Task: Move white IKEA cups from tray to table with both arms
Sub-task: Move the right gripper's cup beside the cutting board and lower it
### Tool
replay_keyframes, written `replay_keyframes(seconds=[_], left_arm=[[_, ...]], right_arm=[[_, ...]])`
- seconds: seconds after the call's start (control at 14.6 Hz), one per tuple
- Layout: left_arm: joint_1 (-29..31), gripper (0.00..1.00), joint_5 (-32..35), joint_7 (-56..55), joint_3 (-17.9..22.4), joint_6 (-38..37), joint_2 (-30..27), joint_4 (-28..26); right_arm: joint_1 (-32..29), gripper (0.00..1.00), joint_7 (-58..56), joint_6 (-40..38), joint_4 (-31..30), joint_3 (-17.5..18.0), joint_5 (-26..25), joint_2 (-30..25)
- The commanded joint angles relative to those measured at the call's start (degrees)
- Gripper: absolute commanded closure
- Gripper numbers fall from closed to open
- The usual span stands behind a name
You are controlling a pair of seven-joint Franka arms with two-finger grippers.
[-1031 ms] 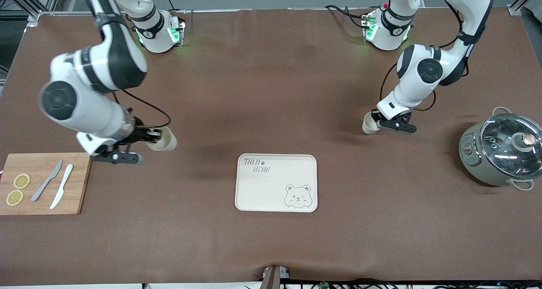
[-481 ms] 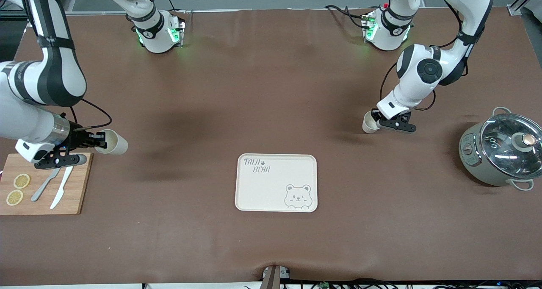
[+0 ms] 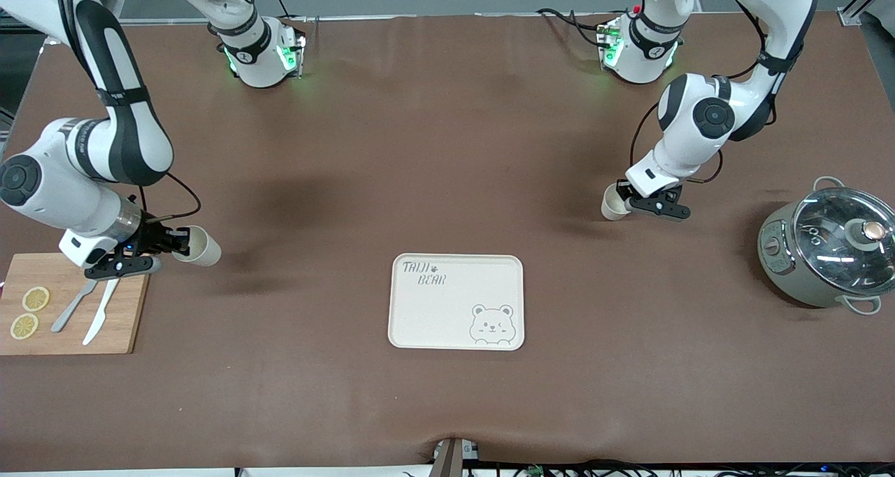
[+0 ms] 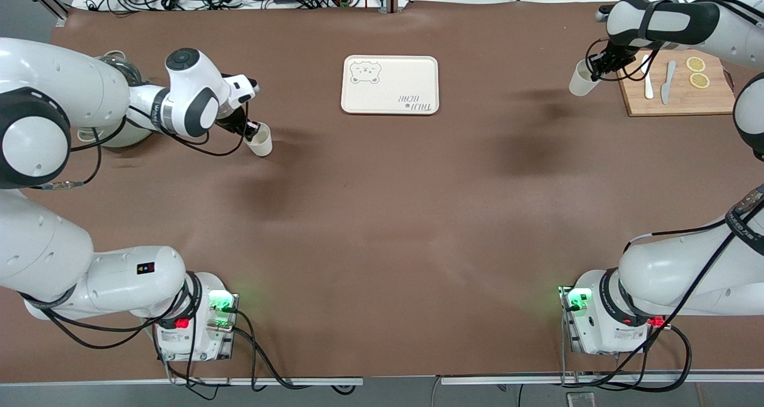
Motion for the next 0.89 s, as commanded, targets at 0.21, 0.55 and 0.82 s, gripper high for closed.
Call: replay_keyframes(seconds=[0.21,0.55,0.82], left_arm=[[1.0,1.00,-5.2,6.5,-1.1,0.8,0.2,-0.6],[1.1,0.46,-8.9,12.1,-1.0,0.8,0.3,-0.5],[1.1,0.00,-9.2,15.1,-0.9,0.7,0.2,-0.3]], right_arm=[[-2.7,1.00,-3.1,6.4,-0.8,1.1,0.3,3.5],[-2.8,1.00,-2.9,9.0,-0.8,1.2,1.4,5.6],[-2.7,1.00,-3.0,11.2,-0.6,1.3,2.4,7.4]])
